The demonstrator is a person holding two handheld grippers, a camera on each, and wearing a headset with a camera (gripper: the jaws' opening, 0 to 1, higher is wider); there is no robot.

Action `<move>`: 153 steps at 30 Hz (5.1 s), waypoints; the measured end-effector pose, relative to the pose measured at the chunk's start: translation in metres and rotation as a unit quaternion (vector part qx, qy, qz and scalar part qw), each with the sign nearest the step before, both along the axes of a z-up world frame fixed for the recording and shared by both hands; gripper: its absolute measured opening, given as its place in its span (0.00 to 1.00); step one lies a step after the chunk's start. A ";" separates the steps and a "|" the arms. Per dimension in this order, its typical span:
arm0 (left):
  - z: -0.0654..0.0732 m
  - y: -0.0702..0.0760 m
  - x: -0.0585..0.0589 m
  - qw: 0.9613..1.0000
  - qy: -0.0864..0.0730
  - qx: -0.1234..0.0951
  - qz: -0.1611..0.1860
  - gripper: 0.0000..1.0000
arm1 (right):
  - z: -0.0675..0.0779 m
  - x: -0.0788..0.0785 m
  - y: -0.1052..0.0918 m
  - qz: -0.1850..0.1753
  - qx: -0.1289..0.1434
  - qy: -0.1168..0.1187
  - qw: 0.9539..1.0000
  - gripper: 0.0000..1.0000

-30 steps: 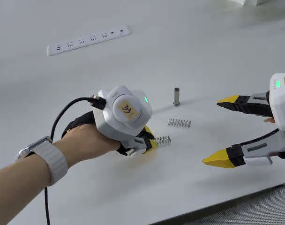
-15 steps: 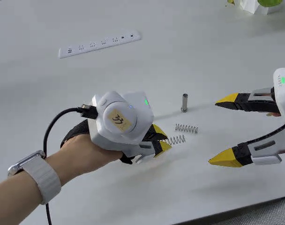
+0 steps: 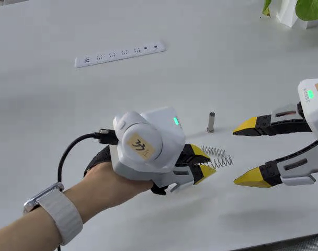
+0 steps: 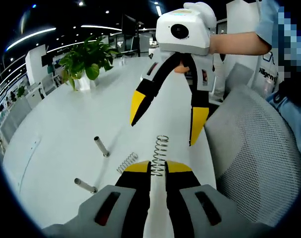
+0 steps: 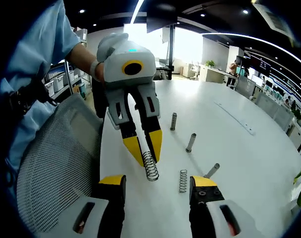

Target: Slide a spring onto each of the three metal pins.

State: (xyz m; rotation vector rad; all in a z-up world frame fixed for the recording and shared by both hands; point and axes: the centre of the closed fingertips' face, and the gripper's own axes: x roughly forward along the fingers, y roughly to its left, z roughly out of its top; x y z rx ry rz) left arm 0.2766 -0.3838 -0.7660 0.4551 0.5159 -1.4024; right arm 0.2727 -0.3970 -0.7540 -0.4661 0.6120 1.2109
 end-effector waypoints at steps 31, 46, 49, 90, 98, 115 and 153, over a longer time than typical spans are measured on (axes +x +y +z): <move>0.009 -0.008 -0.009 0.999 0.010 -0.038 -0.002 0.07 | 0.006 -0.016 0.009 0.083 -0.043 0.037 0.995 0.07; 0.000 -0.011 -0.011 0.999 -0.016 0.021 -0.043 0.07 | 0.007 -0.018 0.014 0.128 -0.114 0.025 0.985 0.07; 0.000 -0.011 -0.011 0.999 -0.013 0.023 -0.044 0.06 | 0.008 -0.017 0.015 0.132 -0.118 0.022 0.984 0.07; 0.008 -0.010 -0.012 1.000 0.014 -0.012 -0.021 0.06 | 0.009 -0.017 0.020 0.179 -0.132 -0.009 0.975 0.13; 0.012 -0.014 -0.013 0.999 0.017 -0.028 -0.018 0.06 | 0.008 -0.016 0.019 0.178 -0.132 -0.007 0.975 0.09; 0.018 -0.016 -0.015 0.999 0.010 -0.044 -0.024 0.06 | 0.010 -0.016 0.015 0.186 -0.139 -0.003 0.973 0.08; 0.019 -0.013 -0.022 0.997 0.016 -0.064 -0.033 0.07 | 0.013 -0.024 0.022 0.214 -0.132 -0.012 0.968 0.07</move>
